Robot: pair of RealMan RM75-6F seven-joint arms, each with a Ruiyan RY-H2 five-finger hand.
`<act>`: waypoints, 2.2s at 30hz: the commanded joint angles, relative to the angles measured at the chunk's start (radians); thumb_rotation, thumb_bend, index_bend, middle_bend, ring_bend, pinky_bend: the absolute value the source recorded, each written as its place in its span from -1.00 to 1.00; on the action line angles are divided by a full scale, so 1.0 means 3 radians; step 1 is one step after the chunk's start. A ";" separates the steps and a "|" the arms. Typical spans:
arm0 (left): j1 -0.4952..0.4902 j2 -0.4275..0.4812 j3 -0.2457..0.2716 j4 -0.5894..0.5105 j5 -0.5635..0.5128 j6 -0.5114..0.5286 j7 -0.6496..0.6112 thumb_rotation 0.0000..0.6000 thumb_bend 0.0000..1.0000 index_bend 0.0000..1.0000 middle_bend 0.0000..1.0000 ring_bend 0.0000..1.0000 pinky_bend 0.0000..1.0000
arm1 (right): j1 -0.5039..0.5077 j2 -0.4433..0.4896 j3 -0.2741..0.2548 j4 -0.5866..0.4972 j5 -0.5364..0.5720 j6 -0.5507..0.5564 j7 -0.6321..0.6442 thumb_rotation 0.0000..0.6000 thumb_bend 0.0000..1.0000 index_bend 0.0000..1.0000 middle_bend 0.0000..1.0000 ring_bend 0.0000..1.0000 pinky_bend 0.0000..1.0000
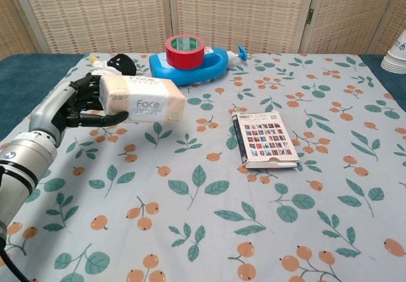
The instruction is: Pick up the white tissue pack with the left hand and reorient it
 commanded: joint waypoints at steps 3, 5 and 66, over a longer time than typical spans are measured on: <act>0.0031 -0.0057 0.0131 0.0237 0.0191 0.0041 0.0026 1.00 -0.57 -0.14 0.21 -0.36 -0.55 | 0.0000 -0.0013 0.0003 0.0008 -0.0018 0.0016 -0.0001 1.00 -0.77 -0.71 -0.88 -1.00 -0.91; 0.0042 -0.0087 0.0165 0.0330 0.0235 0.0039 0.0015 1.00 -0.57 -0.14 0.21 -0.36 -0.55 | -0.0001 -0.0021 0.0000 0.0014 -0.0025 0.0018 -0.0007 1.00 -0.77 -0.71 -0.88 -1.00 -0.91; 0.0216 0.0812 0.0028 -0.0718 0.0517 -0.0113 0.0308 1.00 -0.81 -1.00 -1.00 -1.00 -0.81 | -0.0061 -0.0084 0.0027 0.0122 -0.0328 0.0240 0.0234 1.00 -0.77 -0.56 -0.86 -1.00 -0.87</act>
